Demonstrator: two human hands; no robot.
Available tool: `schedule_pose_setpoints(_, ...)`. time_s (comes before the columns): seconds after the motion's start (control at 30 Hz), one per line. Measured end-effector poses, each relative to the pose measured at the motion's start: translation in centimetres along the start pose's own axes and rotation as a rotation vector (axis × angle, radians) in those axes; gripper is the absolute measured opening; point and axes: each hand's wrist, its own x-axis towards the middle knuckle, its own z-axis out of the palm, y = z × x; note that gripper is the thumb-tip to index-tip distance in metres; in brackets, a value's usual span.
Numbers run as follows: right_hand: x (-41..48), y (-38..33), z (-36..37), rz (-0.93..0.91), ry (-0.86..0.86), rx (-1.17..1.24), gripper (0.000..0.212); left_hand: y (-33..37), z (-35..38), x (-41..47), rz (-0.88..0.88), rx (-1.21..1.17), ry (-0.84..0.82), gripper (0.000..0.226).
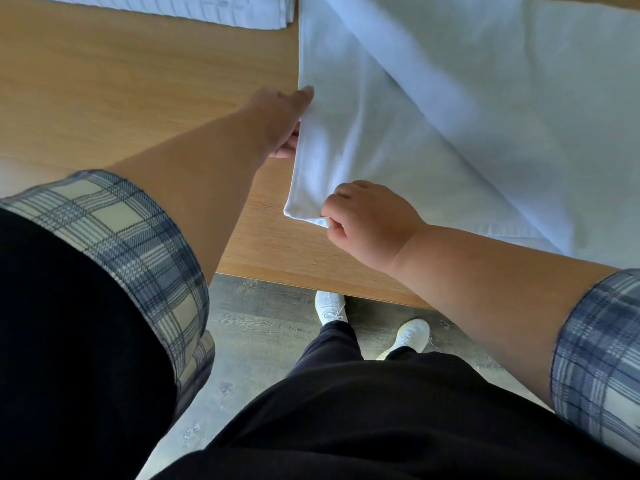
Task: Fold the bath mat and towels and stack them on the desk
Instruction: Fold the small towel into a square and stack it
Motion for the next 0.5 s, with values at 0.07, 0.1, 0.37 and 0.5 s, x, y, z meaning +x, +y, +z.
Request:
schedule_pose_setpoints(0.07,0.2,0.0,0.3,0.006,-0.036,-0.01,0.022,-0.4,-0.1,0.1,0.037,0.023,0.004,0.042)
schedule_pose_setpoints(0.1,0.2,0.0,0.4,0.007,-0.05,-0.018,0.024,-0.5,-0.1,0.2,0.038,0.028,0.003,0.041)
schedule_pose_setpoints(0.37,-2.3,-0.1,-0.6,0.041,0.015,0.232,0.023,-0.4,0.2,0.1,-0.027,0.203,-0.006,0.04)
schedule_pose_setpoints(0.5,-4.5,2.0,-0.9,0.34,0.245,0.187,0.024,0.1,0.7,0.5,0.042,-0.048,0.039,0.017)
